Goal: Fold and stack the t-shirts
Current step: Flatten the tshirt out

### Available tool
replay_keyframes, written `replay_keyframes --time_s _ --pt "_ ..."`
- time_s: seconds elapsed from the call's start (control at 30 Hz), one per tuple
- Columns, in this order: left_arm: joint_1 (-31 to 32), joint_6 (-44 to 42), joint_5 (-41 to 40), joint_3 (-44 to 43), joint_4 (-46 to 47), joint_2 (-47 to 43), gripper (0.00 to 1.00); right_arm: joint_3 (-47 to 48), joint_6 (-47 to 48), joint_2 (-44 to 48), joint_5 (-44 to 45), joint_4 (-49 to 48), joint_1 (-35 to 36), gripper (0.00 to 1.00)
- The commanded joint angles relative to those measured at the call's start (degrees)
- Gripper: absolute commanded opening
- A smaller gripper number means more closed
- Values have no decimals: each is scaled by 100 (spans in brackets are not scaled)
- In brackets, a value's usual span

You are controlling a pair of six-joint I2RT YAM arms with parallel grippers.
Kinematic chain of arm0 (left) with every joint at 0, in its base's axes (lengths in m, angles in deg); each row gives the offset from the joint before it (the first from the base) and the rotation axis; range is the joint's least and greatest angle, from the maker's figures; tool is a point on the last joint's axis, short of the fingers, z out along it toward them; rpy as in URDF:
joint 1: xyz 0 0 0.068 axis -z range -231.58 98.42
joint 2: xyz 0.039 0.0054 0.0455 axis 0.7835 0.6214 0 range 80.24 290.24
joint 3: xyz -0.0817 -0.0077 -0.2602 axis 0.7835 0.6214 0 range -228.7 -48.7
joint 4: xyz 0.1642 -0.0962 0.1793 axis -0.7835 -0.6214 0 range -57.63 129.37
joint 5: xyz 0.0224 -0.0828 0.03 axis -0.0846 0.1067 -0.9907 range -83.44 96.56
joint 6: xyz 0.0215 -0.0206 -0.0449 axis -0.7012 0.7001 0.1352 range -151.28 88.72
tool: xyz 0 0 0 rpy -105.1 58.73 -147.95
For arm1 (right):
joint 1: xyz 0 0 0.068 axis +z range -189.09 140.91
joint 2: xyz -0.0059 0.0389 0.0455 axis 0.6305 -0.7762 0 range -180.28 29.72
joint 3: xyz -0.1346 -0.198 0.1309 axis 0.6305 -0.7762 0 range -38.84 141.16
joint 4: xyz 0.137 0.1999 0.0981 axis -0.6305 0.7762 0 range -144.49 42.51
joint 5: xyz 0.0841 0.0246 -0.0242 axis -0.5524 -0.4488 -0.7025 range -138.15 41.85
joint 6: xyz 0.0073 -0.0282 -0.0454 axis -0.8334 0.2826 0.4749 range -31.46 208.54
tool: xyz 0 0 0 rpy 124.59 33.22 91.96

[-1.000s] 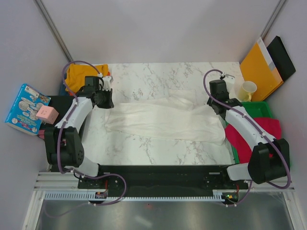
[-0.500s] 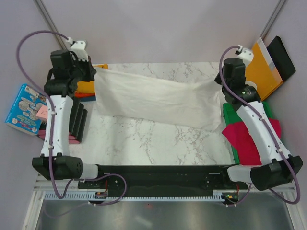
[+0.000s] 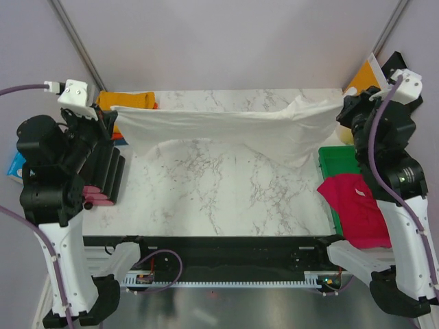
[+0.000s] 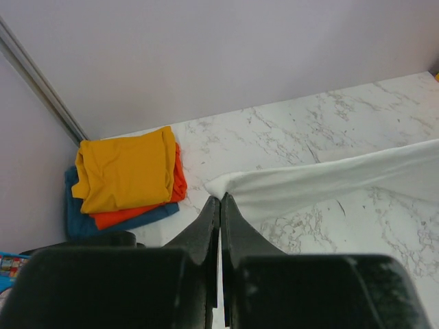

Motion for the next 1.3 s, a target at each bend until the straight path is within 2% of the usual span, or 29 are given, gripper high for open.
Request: replay_keyframes --time_s 0.0,0.27,0.5,0.6,0.7,0.83,0.9,0.97,1.07,1.27 --pt "-34 -144 -313 184 -167 -419 2 439 216 280 60 248 25 0" --pt "-34 -136 -217 614 -36 133 2 -8 -13 -150 270 117 25 0" --pt "-34 -57 -181 545 693 1134 2 253 49 -1256 394 -270 -107 0" --pt "-34 40 -269 124 949 1793 2 780 119 -1810 429 -375 -230 0" --pt "-34 180 -357 -648 1090 2592 2 1720 321 -2548 569 -367 -256 0" --pt "-34 452 -428 -2157 1072 3446 2 3037 339 -3330 456 -367 -256 0" --pt "-34 471 -419 -2634 1011 3710 2 3364 313 -3420 315 -384 -256 0" --pt "-34 480 -419 -3023 1011 3633 2 3594 304 -3368 236 -393 -239 0" --pt "-25 392 -489 -2945 1011 3299 2 3323 365 -2956 253 -446 -169 0" --pt "-34 313 -322 -1645 1046 1516 2 2127 917 -1532 595 -683 314 0"
